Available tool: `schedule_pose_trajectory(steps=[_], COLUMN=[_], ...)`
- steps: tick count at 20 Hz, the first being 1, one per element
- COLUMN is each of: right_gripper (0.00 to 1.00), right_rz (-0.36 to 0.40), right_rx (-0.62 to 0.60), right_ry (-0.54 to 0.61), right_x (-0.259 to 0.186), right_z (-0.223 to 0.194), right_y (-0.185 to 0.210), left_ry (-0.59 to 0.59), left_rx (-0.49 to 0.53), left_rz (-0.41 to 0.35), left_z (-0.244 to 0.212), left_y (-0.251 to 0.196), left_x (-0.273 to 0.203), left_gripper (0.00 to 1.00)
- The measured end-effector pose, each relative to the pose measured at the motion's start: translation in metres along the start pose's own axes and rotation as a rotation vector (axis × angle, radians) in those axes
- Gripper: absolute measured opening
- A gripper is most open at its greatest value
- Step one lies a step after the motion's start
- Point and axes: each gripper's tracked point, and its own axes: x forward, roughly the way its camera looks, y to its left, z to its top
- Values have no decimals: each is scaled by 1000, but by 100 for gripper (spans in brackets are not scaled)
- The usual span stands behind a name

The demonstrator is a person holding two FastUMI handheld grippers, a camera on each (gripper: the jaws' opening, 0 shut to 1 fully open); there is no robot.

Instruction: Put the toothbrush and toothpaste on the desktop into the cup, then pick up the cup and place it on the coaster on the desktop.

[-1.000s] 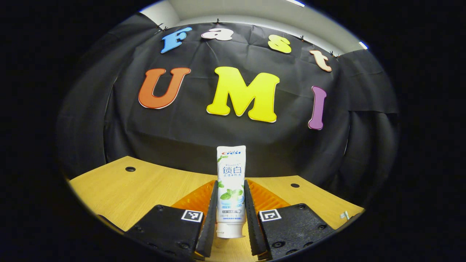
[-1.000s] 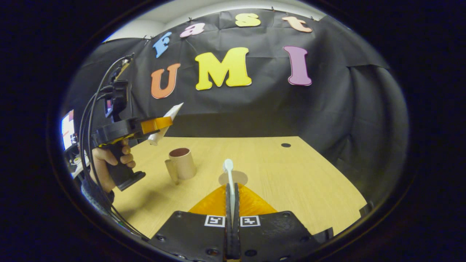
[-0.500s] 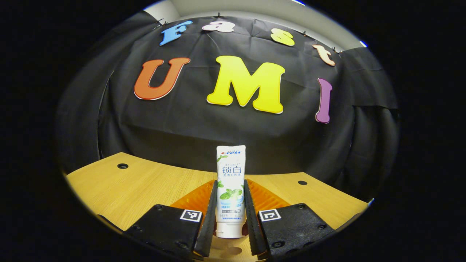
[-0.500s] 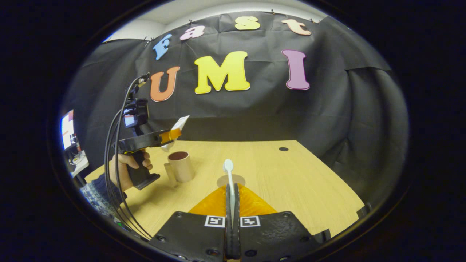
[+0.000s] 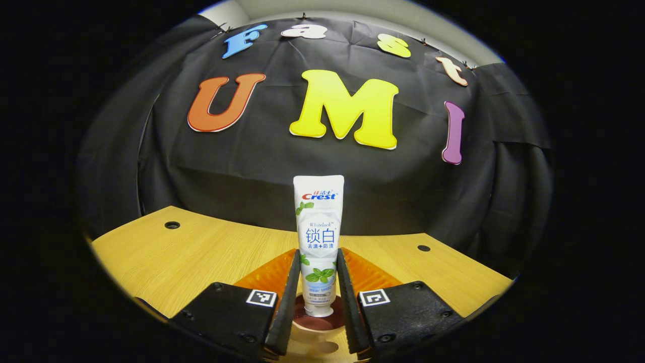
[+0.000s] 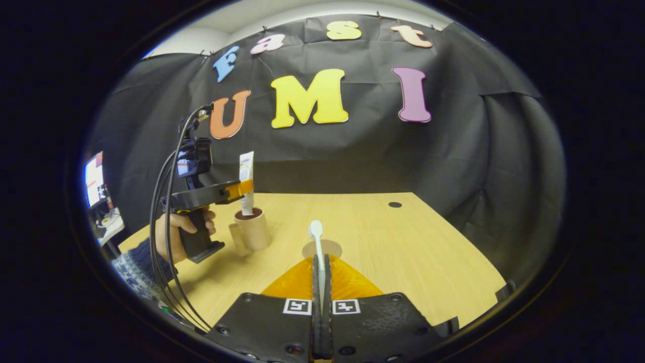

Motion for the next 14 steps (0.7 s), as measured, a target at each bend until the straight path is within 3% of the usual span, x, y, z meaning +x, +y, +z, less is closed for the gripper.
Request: schedule_pose_trajectory(steps=[1,2,3,4,5,11,14], right_gripper=[0,0,0,0,0,0,0], right_rz=[-1,1,1,0,4,81,104], right_rx=[-2,-2,-3,-1,2,17,19], right_ry=[0,-1,-2,-3,-5,-32,-54], right_x=[0,-2,-3,-2,0,22,42], right_z=[1,-1,-1,-1,0,15,35], right_y=[0,0,2,2,4,32,49], left_ry=[-17,-24,-37,-54,-70,-128,-121], left_rx=[-8,-5,14,41,56,105,110], left_rz=[-4,-9,-5,5,12,50,112], left_z=[5,9,16,22,28,42,41], left_y=[0,-2,-3,-1,-1,-5,7], left_x=[-3,-6,-10,-18,-25,-85,-122], left_gripper=[51,66,68,77,100,98,98])
